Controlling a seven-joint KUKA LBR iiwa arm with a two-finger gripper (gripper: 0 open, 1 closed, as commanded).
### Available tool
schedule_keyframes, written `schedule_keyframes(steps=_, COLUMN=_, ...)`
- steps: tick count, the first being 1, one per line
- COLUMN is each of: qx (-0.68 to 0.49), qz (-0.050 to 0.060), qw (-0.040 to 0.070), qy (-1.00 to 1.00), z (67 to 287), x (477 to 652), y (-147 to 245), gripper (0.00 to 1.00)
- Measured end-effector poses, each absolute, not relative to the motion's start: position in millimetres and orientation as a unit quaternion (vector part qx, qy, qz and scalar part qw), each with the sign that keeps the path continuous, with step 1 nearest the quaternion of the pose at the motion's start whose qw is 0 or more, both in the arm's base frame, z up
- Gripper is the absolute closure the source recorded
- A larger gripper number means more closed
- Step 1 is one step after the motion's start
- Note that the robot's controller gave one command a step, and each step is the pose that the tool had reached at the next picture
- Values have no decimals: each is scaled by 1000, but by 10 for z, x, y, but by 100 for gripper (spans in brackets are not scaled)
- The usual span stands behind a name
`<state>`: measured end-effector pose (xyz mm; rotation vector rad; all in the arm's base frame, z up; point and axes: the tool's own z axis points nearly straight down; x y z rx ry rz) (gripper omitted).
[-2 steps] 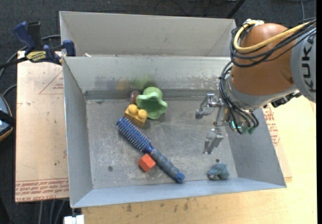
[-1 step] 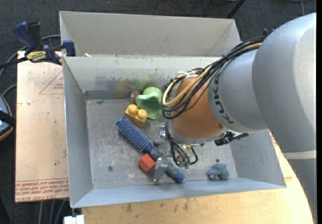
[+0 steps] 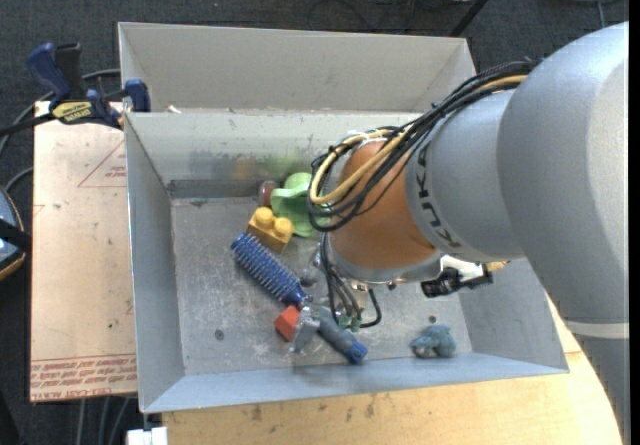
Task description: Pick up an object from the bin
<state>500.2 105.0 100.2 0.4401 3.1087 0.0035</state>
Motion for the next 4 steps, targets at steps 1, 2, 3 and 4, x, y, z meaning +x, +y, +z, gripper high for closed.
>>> schedule_keyframes(steps=1, qx=142, qz=1, qw=1, qy=990, z=995, x=5158, y=1132, gripper=0)
schedule_keyframes(steps=2, qx=162, qz=0, qw=0, qy=987, z=725, x=5391, y=1300, gripper=0)
schedule_keyframes(steps=3, qx=161, qz=1, qw=0, qy=987, z=747, x=5401, y=1308, gripper=0)
schedule_keyframes(steps=4, qx=161, qz=3, qw=6, qy=987, z=781, x=5433, y=1319, gripper=100)
